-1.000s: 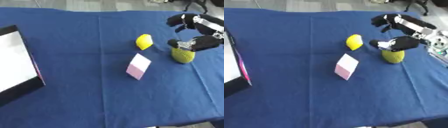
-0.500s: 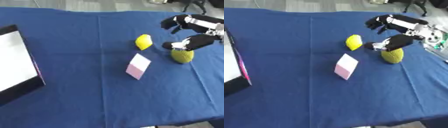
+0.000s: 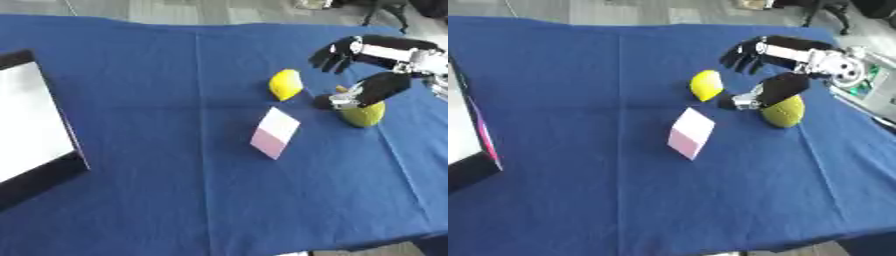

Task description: Pick up the objects with one hand, pass them to the other hand, and then place them into the box on the other side of the table.

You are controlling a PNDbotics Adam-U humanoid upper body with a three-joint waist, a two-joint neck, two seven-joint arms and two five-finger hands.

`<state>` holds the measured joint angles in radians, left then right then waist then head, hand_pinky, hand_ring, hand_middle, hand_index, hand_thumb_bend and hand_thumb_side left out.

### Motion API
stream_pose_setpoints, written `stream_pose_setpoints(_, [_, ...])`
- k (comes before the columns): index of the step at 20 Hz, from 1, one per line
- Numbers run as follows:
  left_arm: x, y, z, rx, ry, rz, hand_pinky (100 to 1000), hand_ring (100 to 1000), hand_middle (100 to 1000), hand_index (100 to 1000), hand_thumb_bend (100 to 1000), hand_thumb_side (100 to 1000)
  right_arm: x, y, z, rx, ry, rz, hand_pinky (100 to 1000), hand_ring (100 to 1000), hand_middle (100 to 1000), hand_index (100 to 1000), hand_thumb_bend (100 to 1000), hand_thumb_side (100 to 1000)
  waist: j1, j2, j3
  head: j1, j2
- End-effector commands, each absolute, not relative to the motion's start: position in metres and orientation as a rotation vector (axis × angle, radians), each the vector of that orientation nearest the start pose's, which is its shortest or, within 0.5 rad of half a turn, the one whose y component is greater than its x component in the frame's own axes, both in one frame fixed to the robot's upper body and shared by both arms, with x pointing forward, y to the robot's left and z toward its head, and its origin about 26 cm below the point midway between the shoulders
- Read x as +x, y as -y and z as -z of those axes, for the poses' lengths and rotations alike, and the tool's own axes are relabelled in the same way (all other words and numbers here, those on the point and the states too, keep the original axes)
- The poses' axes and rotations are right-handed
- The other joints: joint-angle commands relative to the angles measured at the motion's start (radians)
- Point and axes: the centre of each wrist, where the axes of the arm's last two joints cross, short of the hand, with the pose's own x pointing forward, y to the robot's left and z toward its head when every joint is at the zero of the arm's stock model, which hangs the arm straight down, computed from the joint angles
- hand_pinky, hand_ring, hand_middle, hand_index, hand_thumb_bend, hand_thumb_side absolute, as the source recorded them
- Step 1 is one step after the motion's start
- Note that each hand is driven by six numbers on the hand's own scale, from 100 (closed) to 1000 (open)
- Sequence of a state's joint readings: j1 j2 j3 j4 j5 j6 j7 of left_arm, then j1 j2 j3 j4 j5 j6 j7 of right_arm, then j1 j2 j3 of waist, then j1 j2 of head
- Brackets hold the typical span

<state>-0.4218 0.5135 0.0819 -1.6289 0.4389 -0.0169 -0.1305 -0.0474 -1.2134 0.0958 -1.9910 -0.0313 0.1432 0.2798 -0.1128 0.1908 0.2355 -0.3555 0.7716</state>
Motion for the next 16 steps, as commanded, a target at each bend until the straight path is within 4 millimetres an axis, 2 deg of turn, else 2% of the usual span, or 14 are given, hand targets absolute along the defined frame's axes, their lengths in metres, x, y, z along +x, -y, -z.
stream_pose_setpoints(1, [0.354,-0.347,-0.199,-0.049,2.067,0.287,1000,919,739,738,147,798,0.267,0.356,-0.240,-0.557,1.359,-1.376,772,805,792,867,559,553,-0.012,-0.041,-0.010,0.004,-0.002])
stream_pose_setpoints(4, [0.352,-0.352,-0.196,-0.027,2.052,0.281,1000,919,737,737,147,798,0.272,0.347,-0.248,-0.517,1.346,-1.367,770,806,792,870,561,555,-0.017,-0.054,-0.026,0.015,-0.002])
stream_pose_setpoints(7, [0.352,-0.355,-0.193,-0.014,2.043,0.277,1000,919,736,735,146,798,0.276,0.341,-0.256,-0.492,1.321,-1.371,784,807,799,875,603,550,-0.018,-0.062,-0.037,0.027,-0.002])
stream_pose_setpoints(10, [0.351,-0.357,-0.192,-0.003,2.036,0.275,1000,918,734,732,145,801,0.277,0.338,-0.257,-0.482,1.293,-1.407,789,806,800,876,630,547,-0.018,-0.063,-0.041,0.033,-0.002])
stream_pose_setpoints(16, [0.351,-0.359,-0.190,0.003,2.031,0.275,1000,918,733,730,145,801,0.278,0.336,-0.256,-0.464,1.268,-1.441,779,796,789,871,616,563,-0.018,-0.063,-0.045,0.034,-0.002])
